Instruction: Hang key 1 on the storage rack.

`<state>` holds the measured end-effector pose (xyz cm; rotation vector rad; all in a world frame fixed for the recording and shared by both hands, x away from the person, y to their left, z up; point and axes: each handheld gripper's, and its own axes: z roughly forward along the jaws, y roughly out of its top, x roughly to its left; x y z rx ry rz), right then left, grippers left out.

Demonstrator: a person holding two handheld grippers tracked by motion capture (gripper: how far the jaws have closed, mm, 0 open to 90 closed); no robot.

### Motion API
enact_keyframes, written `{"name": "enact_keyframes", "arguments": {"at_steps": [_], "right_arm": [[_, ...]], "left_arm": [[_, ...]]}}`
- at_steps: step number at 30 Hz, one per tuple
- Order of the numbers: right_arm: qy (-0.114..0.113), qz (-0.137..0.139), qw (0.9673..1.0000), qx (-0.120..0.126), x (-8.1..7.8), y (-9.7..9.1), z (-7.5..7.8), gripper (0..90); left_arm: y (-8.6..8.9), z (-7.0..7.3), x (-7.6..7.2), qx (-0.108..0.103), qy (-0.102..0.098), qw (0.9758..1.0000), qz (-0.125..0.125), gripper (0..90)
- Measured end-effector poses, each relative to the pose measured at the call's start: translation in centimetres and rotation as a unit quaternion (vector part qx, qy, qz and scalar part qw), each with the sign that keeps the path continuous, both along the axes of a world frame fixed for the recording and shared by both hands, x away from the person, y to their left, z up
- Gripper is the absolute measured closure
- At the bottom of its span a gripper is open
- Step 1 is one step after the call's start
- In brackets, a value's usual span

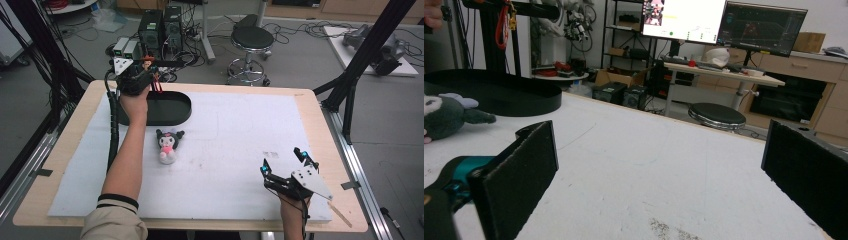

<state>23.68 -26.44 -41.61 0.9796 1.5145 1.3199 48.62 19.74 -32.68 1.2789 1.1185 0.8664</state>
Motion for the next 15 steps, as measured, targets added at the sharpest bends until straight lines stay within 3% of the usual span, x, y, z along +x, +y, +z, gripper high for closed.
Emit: {"name": "enact_keyframes", "arguments": {"at_steps": [3, 7, 15], "right_arm": [[0.0, 0.001, 1.0, -0.001, 0.04, 0.05, -0.02, 0.8], [0.002, 0.004, 1.0, -0.004, 0.08, 0.31, -0.05, 0.7], [0.001, 0.007, 0.9999, -0.007, 0.14, 0.51, -0.08, 0.8]], "left_arm": [[0.23, 0.0, 0.02, -0.011, -0.002, 0.9999, -0.001, 55.1], [0.66, 0.2, -0.06, -0.023, -0.008, 0.9997, 0.007, 46.3], [0.46, 0.2, -0.26, -0.011, -0.002, 0.9999, 0.008, 41.3]]}}
